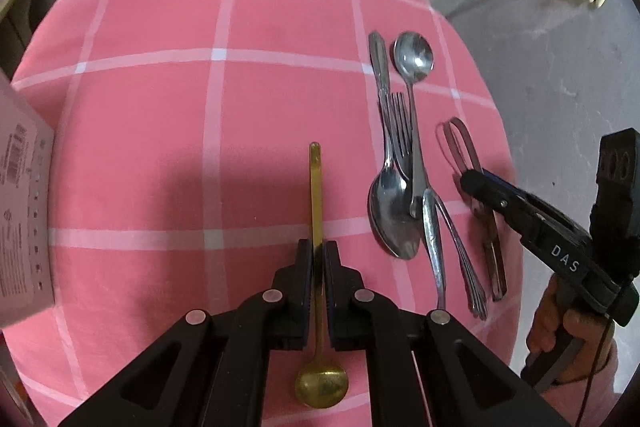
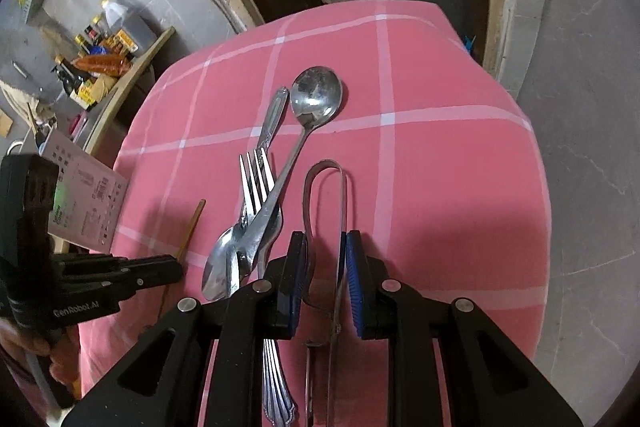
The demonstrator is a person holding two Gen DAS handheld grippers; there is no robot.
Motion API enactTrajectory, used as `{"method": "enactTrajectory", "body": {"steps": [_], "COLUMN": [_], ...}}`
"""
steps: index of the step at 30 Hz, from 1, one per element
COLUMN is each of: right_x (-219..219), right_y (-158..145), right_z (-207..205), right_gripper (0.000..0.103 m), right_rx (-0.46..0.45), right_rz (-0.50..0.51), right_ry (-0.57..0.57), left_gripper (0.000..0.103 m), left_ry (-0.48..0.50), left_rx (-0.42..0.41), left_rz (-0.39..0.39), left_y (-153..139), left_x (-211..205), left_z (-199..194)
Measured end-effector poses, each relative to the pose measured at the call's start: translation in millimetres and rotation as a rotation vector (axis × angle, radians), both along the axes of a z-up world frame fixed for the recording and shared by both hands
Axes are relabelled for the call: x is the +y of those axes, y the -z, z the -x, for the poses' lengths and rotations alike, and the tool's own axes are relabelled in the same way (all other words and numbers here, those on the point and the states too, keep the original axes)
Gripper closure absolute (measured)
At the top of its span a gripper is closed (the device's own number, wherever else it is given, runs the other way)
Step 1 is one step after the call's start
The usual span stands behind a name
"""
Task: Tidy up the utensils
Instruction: 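Lift the gold spoon with the left tool while the right tool lifts the wire tongs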
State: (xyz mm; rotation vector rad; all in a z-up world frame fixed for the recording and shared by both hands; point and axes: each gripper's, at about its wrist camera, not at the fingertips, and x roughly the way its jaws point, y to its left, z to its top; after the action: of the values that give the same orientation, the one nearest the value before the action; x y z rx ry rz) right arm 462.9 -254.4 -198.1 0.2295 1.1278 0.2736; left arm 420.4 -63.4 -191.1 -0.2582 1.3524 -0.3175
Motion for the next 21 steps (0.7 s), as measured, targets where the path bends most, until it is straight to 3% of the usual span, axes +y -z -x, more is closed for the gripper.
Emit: {"method": "enactTrajectory", "body": {"steps": [5,8,10,12,14,17,21], "right_x": [10,26,33,37,28,6,-9], "right_y": [2,2,1,-1,-4,-13,-29], "right_z": [-11,-14,-14,-12,-9,4,34], "right_gripper": [0.078,0.076,0.076,0.083,0.084,0.084,0.084], "right_rx": [0.045,0.051,0.046,0.038,0.039,0.016,-0.074], "right_rz": [0.034,0.13,0.186,0.219,0.157,0.005,-0.097], "right_ry": [-0.041,-0.094,-0.119,-0.131,-0.103,-0.031,0.039], "left_gripper": [0.096,0.097,0.097,0.098,0.098,0.098,0.098], "left_ry": [0.017,0.041,0.049,0.05,0.046,-0.009,-0.06], "left_rx": [0.061,0.074,0.081,0.081,0.071,0.069,-0.019], "left_rz": [0.003,-0.016,-0.023,-0.021,-0.001,0.111,0.182], "left_y": [3,4,4,4,5,11,7], "left_x": [-3,-9,-12,-15,-14,-2,5], "left_z": [-10,-14,-17,-19,-17,-7,15]}}
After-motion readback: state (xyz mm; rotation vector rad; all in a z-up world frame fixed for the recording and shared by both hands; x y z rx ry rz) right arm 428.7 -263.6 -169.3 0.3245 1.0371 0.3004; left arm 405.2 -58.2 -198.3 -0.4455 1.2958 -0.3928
